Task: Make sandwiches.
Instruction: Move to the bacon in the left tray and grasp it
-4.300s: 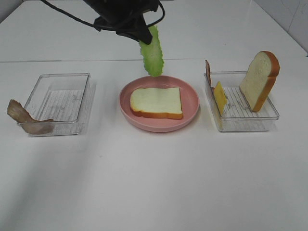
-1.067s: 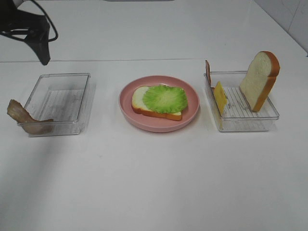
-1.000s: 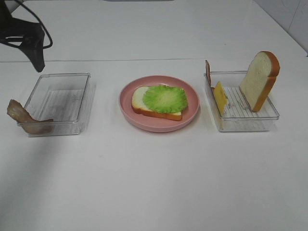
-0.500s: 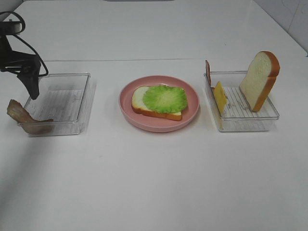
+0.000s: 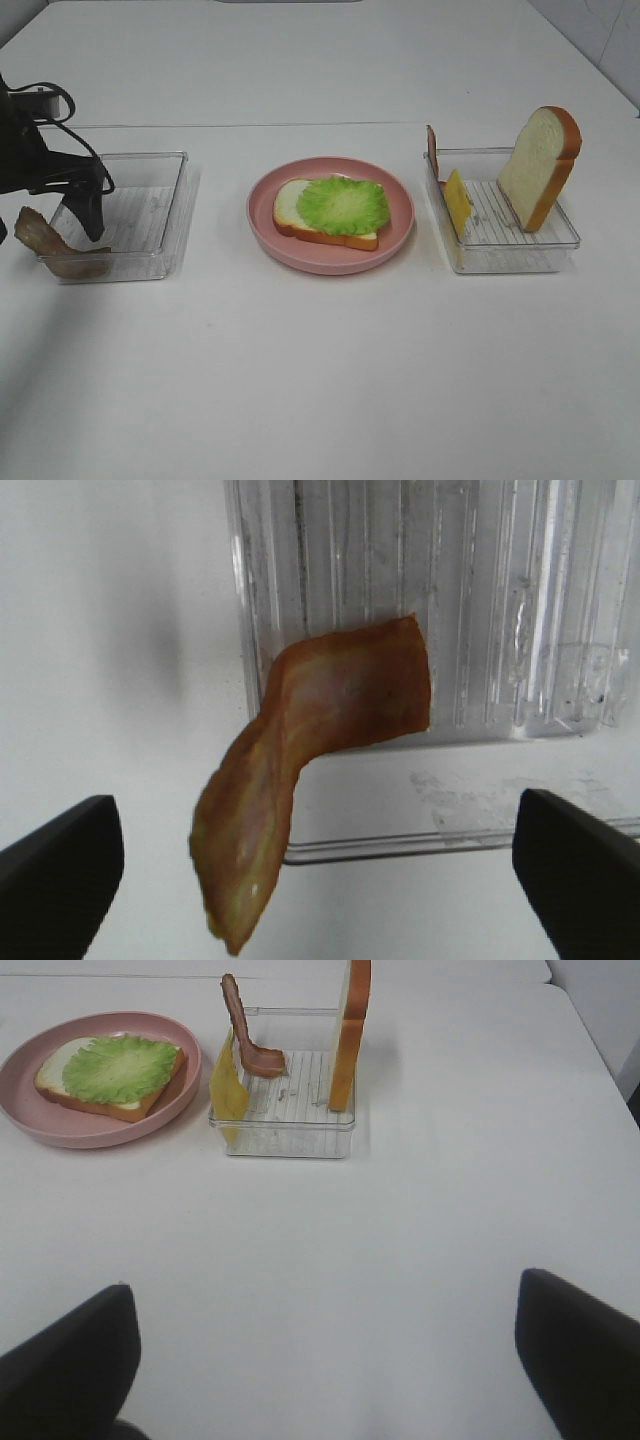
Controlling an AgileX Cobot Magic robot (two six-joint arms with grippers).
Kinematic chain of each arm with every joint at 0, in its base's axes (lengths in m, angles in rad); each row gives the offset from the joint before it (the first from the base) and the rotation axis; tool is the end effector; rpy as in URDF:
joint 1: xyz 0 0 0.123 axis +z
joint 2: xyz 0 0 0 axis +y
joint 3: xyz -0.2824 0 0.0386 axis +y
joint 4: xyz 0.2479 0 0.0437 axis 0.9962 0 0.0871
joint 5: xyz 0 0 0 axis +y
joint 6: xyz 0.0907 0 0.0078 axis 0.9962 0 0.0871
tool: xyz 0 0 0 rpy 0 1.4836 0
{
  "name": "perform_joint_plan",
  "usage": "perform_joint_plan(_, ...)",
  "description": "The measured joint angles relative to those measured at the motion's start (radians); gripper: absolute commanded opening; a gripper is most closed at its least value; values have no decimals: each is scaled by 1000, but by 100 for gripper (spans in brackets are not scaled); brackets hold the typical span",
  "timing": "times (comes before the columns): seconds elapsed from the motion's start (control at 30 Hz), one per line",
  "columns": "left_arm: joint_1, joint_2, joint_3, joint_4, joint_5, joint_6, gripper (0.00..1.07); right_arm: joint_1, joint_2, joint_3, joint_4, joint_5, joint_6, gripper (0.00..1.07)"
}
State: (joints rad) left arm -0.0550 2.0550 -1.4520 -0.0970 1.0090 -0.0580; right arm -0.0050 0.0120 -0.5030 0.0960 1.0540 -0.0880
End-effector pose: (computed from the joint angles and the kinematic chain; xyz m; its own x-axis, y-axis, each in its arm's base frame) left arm 0.3978 -0.0294 0.1597 -0.9978 -0.0544 -0.0388 -0.0509 0.9949 -0.0866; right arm -0.0032 0.0076 0.2789 -0.4531 -0.0380 -0.8906 -0.0876 0.9962 0.0020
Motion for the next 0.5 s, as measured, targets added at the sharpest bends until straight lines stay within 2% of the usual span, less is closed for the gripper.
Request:
perform_joint_plan(0.17,0,16,0,0,-19,0,94,0,0,0,0,0,0,97)
perform_joint_plan(0.23,0,17,1,-2,-36,0,84,0,0,0,0,0,0,97)
perform_joint_plan(0.27,0,17,1,-2,-36,0,84,0,0,0,0,0,0,97)
perform_joint_plan(0.33,0,17,1,-5,-40,0,75,0,0,0,0,0,0,97)
perform_joint_plan(0.37,0,17,1,-5,-40,0,75,0,0,0,0,0,0,97)
perform_joint_plan(0.43,0,17,1,-5,-40,0,55,0,0,0,0,0,0,97)
perform_joint_plan(0.47,0,17,1,-5,-40,0,51,0,0,0,0,0,0,97)
perform_joint_plan(0.5,0,17,1,-5,-40,0,51,0,0,0,0,0,0,97)
